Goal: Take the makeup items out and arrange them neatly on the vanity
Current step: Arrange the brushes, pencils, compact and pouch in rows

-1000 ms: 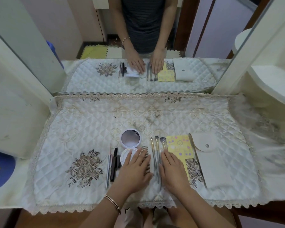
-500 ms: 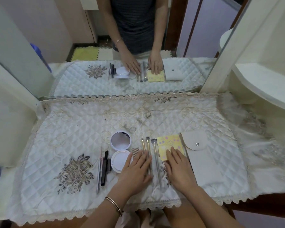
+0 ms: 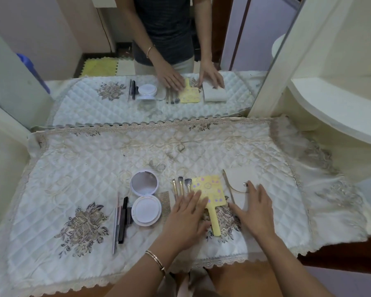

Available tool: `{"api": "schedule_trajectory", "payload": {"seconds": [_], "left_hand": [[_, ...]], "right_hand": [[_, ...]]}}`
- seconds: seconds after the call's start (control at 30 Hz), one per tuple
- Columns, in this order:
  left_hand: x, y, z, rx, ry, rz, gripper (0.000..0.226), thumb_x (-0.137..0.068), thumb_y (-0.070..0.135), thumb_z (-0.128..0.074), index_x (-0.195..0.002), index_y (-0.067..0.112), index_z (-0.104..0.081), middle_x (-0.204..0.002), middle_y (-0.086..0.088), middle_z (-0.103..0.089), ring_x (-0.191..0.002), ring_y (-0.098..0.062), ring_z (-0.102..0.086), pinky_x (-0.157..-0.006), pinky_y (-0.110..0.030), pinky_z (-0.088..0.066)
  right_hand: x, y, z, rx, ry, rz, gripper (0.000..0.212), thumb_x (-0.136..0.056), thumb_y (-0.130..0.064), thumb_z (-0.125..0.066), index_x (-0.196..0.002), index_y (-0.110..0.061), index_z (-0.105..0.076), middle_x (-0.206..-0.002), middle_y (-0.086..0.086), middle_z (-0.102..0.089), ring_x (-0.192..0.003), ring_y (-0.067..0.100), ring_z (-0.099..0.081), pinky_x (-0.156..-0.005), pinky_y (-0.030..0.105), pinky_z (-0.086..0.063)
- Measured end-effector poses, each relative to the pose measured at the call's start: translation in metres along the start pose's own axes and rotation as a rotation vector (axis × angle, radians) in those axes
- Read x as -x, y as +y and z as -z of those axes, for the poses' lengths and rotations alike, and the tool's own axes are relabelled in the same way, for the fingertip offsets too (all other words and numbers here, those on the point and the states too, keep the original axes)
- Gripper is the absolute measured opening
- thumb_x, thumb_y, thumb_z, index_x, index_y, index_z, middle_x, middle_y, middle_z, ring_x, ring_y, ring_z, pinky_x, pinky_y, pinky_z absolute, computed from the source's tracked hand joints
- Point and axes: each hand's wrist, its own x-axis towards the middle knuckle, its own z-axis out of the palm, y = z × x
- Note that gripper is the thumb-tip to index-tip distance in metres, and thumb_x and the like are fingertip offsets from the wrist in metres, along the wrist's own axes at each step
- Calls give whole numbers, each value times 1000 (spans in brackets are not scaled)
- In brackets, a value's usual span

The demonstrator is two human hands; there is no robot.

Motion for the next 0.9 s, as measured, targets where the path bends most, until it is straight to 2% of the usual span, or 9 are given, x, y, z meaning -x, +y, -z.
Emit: {"api": "schedule_trajectory", "payload": {"seconds": [0.13,0.4,0.73,0.9], "left_hand": [[-25,20,-5,-14,-38,-21,69,-91,58,-23,-145,25,3,-157,0,12,-143,-16,17,-112,-36,17],[-29,18,-14,-45,-95,-13,71,-90,59,-24,-145,25,6,-156,0,17,-142,-16,20,-112,-37,17],[-24,16,-13,-13,-79,-1,69,-91,56,-27,-146,24,3,-157,0,15,-142,-18,20,-114,-37,14],[-23,14,-12,-17,-78,-1,72,-90,58,-27,-146,22,3,-157,-1,15,-142,-19,19,-113,-36,15]], "right_hand": [[-2,1,-1,21,10,11,82,-77,-57,-60,-143,-27,-21,-152,11,-23,-138,30,-19,-111,46,-25],[2,3,0,-21,11,26,71,-78,-52,-60,-138,-34,-28,-150,8,-26,-135,32,-23,-109,47,-25],[7,-2,-2,-1,31,34,69,-77,-54,-61,-136,-34,-31,-147,7,-29,-132,30,-28,-106,44,-29],[2,-4,3,-45,78,39,61,-79,-47,-62,-133,-30,-38,-146,9,-32,-134,29,-27,-105,45,-31]]}}
